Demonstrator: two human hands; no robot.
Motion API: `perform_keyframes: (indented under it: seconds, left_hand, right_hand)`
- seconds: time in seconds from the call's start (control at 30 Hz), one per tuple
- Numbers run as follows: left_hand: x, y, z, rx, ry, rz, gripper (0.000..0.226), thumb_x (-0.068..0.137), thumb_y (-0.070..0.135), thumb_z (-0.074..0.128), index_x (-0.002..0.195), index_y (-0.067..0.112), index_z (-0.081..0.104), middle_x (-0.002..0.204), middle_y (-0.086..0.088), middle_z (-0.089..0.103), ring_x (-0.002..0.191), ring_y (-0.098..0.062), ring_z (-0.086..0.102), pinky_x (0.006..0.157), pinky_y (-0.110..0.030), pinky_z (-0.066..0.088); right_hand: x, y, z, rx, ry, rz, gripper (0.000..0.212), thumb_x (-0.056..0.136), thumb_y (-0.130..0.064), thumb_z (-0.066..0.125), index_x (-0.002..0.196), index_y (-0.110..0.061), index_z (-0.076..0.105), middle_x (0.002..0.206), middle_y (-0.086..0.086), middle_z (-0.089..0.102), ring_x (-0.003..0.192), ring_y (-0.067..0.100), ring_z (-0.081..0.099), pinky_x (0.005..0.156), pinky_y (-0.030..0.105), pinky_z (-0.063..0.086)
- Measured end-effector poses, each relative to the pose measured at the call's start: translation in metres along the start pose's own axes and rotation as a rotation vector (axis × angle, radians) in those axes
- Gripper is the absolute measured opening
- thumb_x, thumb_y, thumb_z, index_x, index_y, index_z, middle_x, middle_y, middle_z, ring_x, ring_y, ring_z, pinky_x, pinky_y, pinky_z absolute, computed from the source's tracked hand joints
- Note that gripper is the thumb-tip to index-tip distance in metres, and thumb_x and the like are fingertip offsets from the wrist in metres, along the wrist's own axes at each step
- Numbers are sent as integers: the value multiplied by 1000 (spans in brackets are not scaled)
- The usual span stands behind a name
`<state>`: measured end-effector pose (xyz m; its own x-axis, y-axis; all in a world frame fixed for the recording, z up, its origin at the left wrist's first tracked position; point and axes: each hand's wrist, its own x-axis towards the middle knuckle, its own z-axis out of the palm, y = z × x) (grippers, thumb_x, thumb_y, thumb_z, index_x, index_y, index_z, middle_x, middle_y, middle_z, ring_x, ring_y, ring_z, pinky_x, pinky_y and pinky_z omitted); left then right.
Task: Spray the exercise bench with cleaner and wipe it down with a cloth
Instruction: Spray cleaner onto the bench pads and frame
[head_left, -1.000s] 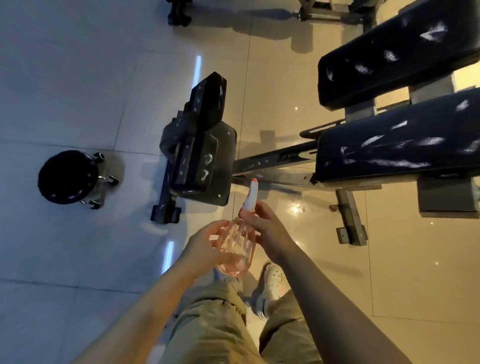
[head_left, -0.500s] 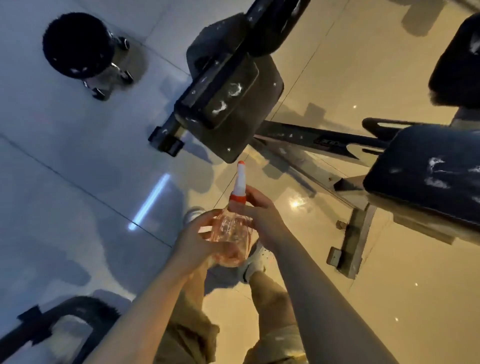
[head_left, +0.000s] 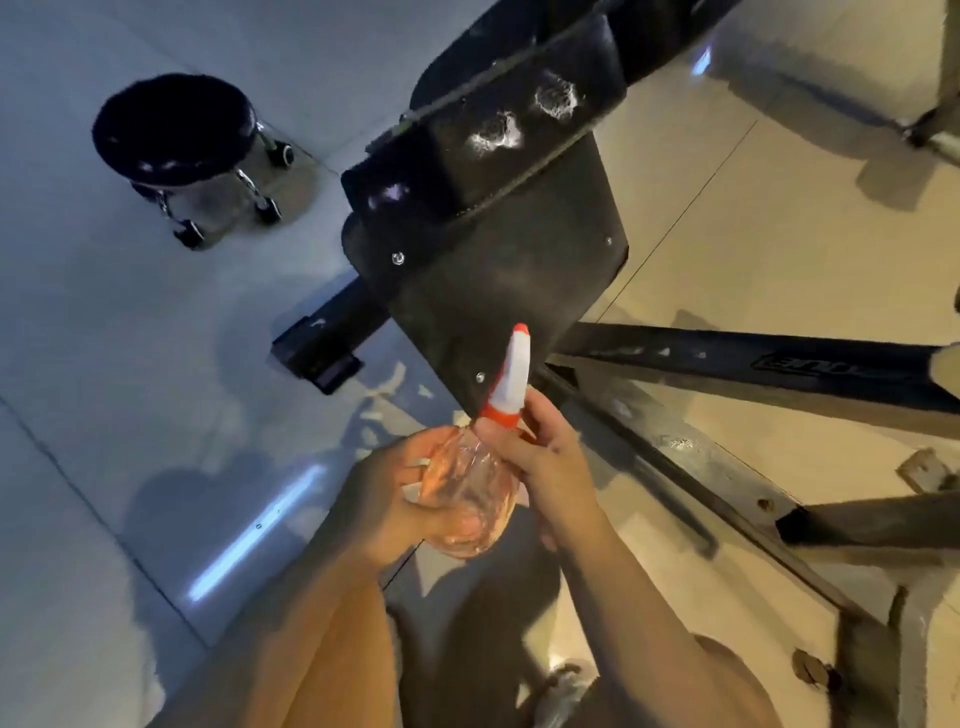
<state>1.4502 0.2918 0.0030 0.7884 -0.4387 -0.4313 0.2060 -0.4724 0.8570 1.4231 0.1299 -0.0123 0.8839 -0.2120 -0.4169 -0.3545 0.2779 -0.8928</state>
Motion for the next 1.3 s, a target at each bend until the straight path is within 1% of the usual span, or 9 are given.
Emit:
perform_keyframes:
  seconds: [0.1,0.23,0.37,0.47,0.6,0.87,1.0,1.17,1.3]
  left_hand:
    - [28,-28,7,14,35,13,61,62,18,91,96,54,56,102,26,62,98,3,60,86,-25,54]
    - [65,-55,0,24,59,38,63,72,21,84,121,43,51,123,13,59,114,-14,57,94,-48,53]
    - [74,-59,2,46,-52,144,71,73,14,83,126,38,44,116,22,55,109,-2,56,79,-19,51]
    - [66,-49,21,172,-195,180,62,77,16,81,126,29,46,114,20,54,115,-13,57,84,-10,48]
    - [72,-46,55,250,-355,181,74,59,26,92,115,41,46,112,22,55,103,-7,60,86,-27,55]
    - [84,-34,68,154,-450,152,71,47,32,91,104,40,50,109,20,54,99,-6,58,75,-25,55]
    - [82,-38,63,136,-403,186,70,60,11,89,110,41,49,112,18,56,102,-7,58,82,-34,57]
    - [83,-27,65,-21,-380,253,74,62,1,86,112,42,51,118,14,58,113,-14,57,93,-41,54]
    - [87,10,93,-111,-456,360,74,60,-3,85,111,40,52,116,12,59,113,-16,59,93,-40,54]
  right_hand:
    - [24,27,-8,30,-7,-53,64,67,-23,84,126,-27,59,113,3,65,104,18,65,85,30,57]
    - [53,49,-6,25,28,-138,56,74,-22,80,125,-29,58,109,-2,65,99,13,66,76,25,56]
    - [48,55,-5,146,193,-88,55,77,-22,80,126,-27,55,117,2,62,103,18,64,72,23,54]
    - [19,61,-19,240,377,-10,45,81,-18,77,120,-28,57,114,2,65,93,13,67,64,21,53]
    - [-3,70,-44,320,479,89,40,81,-18,76,117,-24,59,105,4,70,77,9,70,54,20,51]
    - [-3,71,-60,132,587,71,62,78,-33,80,132,-24,50,119,0,64,105,19,64,97,45,52]
    - [2,72,-57,56,538,-22,62,78,-32,80,131,-32,46,121,-6,60,108,15,62,98,42,52]
    - [-11,52,-53,-36,617,-293,65,78,-27,80,130,-41,43,121,-19,54,105,1,58,82,19,55]
    - [-35,12,-75,-159,740,-417,71,76,-26,81,135,-36,43,129,-16,52,115,8,56,95,31,53]
